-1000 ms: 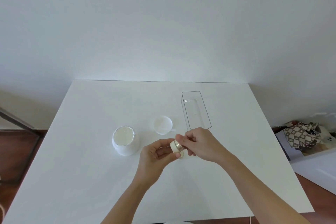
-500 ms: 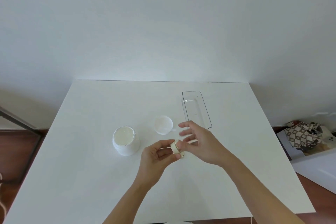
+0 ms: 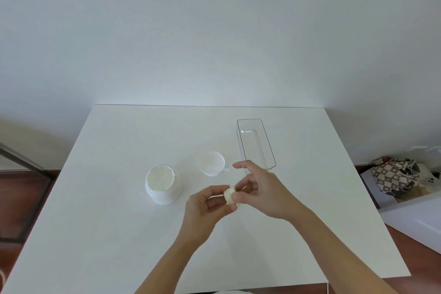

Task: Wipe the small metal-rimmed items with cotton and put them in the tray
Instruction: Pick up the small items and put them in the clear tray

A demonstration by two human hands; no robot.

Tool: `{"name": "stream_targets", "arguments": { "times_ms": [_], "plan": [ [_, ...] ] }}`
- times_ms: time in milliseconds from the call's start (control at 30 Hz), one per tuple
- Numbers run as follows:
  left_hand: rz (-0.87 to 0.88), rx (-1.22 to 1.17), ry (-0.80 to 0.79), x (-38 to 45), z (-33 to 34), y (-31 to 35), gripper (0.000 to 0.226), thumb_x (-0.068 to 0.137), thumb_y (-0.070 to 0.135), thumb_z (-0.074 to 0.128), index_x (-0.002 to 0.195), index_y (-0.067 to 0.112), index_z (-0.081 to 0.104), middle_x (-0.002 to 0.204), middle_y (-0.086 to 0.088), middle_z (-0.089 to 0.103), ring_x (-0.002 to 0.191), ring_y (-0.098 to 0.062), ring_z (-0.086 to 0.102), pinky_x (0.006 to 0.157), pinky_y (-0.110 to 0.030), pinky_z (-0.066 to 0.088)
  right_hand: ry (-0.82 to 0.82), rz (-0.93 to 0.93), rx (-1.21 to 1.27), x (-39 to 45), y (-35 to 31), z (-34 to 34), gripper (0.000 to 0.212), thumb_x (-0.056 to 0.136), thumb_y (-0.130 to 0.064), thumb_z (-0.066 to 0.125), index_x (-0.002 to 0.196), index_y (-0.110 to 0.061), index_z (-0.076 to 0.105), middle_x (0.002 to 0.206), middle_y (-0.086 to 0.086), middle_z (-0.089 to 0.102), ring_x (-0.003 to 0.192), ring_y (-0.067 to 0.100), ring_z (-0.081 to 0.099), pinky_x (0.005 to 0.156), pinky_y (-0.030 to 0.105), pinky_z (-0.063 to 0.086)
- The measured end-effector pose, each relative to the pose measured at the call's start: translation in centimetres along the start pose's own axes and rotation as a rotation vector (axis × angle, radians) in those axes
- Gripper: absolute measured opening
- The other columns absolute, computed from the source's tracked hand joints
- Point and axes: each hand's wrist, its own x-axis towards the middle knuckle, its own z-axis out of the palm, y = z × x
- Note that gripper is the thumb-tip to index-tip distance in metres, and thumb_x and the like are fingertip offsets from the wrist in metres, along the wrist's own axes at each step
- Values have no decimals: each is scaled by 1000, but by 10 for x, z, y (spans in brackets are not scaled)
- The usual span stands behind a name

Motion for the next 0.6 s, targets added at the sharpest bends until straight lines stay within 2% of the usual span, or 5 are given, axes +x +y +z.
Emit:
{"name": "stream_targets", "arguments": {
  "times_ms": [67,133,233,400,600],
  "plan": [
    [3,-1,-12,-1,0,-1,38,79,-9,78,112,7,72,100,-15,79,97,-28,76,80,-24,58,59,23,-102,1,2,6,44,85,-42,66,123,-32,48,78,-1,71,67,5,68,72,28,58],
    [8,7,-8,-1,0,-2,37,78,-9,78,110,9,73,100,-14,79,96,-27,77,80,-24,58,78,31,-146,-1,4,8,44,84,-49,64,123,-34,48,79,-3,71,72,2,66,74,25,56],
    [1,13,21,-1,0,-6,36,77,-8,80,107,10,74,99,-13,79,94,-27,77,79,-24,59,17,16,-25,-4,5,5,59,74,-40,76,125,-42,46,101,-9,68,90,3,67,82,24,56],
    [-38,50,11,-4,0,-16,37,78,-5,81,111,10,73,99,-12,80,96,-25,77,80,-24,58,50,51,-114,-5,9,11,48,81,-40,71,123,-37,48,89,-9,70,73,2,67,70,16,51],
    [-64,61,24,-7,-1,-32,37,77,-6,81,111,9,74,97,-7,80,96,-27,77,83,-30,60,-33,125,-77,-8,18,13,60,75,-34,76,126,-38,46,94,-7,69,78,4,69,77,22,55]
  ]
}}
